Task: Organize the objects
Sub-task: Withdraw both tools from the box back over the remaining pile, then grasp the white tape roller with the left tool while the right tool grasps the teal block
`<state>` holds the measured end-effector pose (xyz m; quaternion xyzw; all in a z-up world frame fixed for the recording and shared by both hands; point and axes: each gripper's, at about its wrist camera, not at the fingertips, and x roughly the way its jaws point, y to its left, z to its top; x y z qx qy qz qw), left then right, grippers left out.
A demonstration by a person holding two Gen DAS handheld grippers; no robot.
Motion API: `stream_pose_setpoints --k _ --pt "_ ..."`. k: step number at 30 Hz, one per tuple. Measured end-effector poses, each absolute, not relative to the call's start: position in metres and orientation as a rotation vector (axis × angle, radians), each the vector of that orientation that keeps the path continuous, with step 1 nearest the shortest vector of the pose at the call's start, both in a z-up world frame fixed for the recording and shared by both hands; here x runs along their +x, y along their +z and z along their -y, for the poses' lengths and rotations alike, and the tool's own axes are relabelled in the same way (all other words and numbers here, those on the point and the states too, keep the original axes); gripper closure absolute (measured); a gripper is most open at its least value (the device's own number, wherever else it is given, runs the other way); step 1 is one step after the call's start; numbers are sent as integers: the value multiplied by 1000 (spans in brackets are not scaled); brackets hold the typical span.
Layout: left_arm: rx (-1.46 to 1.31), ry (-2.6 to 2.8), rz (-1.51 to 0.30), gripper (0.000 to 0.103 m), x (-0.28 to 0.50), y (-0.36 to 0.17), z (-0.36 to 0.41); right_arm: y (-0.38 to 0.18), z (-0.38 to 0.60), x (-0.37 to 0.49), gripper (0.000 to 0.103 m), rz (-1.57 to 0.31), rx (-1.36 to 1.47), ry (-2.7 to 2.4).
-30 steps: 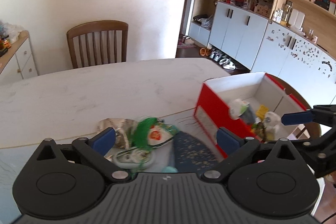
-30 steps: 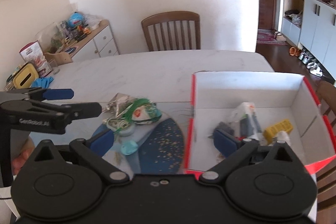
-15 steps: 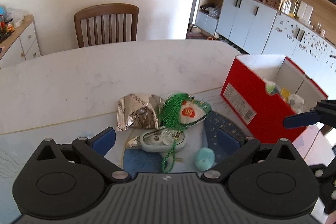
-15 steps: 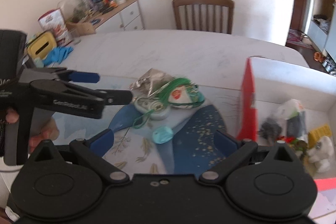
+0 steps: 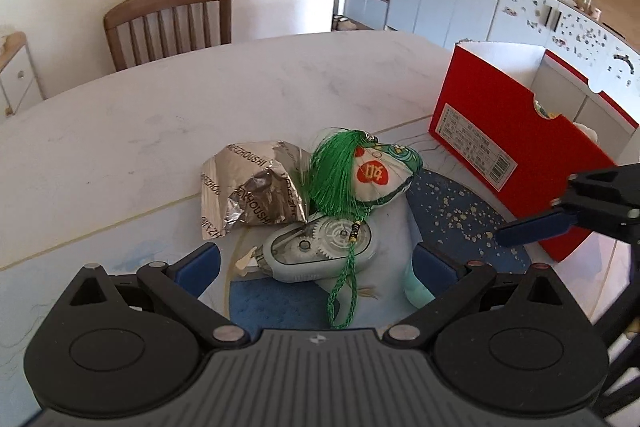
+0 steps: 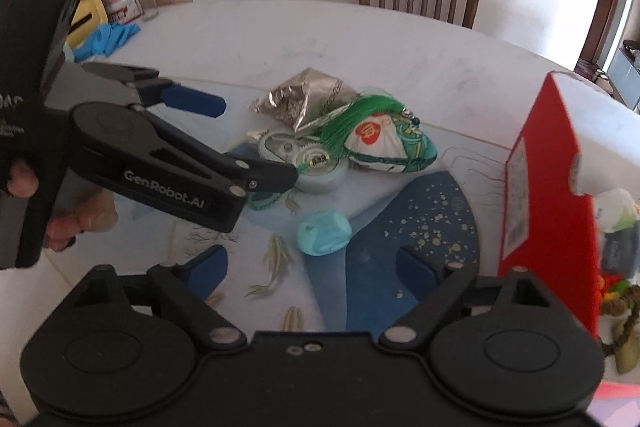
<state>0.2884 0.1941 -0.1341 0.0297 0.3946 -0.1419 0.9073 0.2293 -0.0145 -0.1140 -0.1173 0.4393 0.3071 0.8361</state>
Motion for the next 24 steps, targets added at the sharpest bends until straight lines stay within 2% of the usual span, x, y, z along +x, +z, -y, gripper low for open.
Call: stream_pose_setpoints --k 7,12,24 --pt "61 -322 -834 0 300 -141 -191 -131 3 244 28 -934 -283 645" --pt "70 -332 -839 0 306 -145 -190 -135 0 247 42 -926 -294 656" --pt "94 -339 -873 0 322 -160 -181 -136 -1 251 56 -930 -285 675"
